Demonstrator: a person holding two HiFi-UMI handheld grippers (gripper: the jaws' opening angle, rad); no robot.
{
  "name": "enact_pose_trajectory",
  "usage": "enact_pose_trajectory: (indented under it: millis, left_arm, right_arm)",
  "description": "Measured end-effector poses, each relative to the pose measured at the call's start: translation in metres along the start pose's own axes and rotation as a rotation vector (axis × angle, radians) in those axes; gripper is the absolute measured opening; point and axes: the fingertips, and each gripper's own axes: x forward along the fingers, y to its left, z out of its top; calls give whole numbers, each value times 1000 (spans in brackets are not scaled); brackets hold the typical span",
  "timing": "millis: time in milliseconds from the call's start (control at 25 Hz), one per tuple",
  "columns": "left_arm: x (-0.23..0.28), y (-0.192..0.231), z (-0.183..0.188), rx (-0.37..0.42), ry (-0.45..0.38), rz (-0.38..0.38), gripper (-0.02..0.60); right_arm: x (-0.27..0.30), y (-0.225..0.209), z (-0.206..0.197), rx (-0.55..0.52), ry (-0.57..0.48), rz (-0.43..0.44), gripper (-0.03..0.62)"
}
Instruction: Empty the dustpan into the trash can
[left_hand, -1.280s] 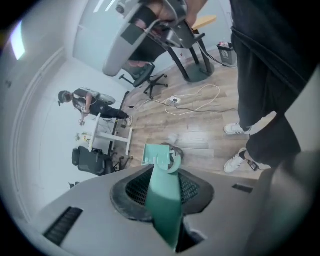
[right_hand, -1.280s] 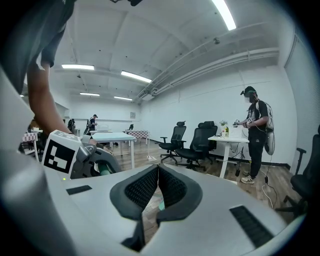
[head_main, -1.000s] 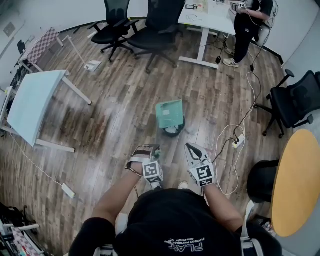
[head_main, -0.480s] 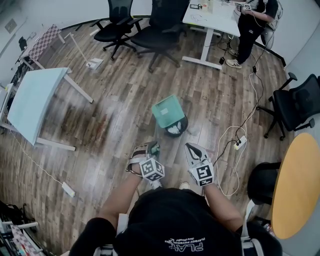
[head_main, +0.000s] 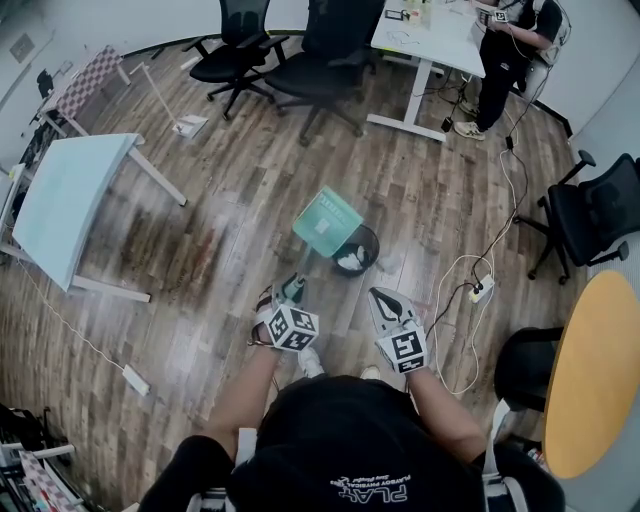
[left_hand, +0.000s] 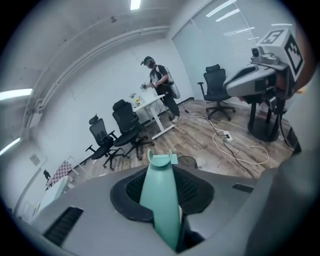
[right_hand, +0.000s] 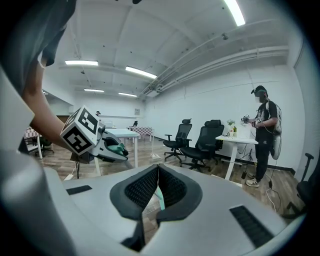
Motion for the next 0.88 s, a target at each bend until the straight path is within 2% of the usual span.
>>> enact_pose_trajectory:
  millis: [360, 680, 880]
  left_arm:
    - [-1, 60, -37, -366, 12, 45, 101]
    - [-5, 93, -72, -526, 8, 88, 101]
    - [7, 114, -89, -562, 30, 104, 101]
  right_arm:
    - [19, 13, 14, -14, 10, 3, 24]
    - [34, 36, 14, -16, 25, -3, 24]
    - [45, 44, 11, -7, 38, -21, 25]
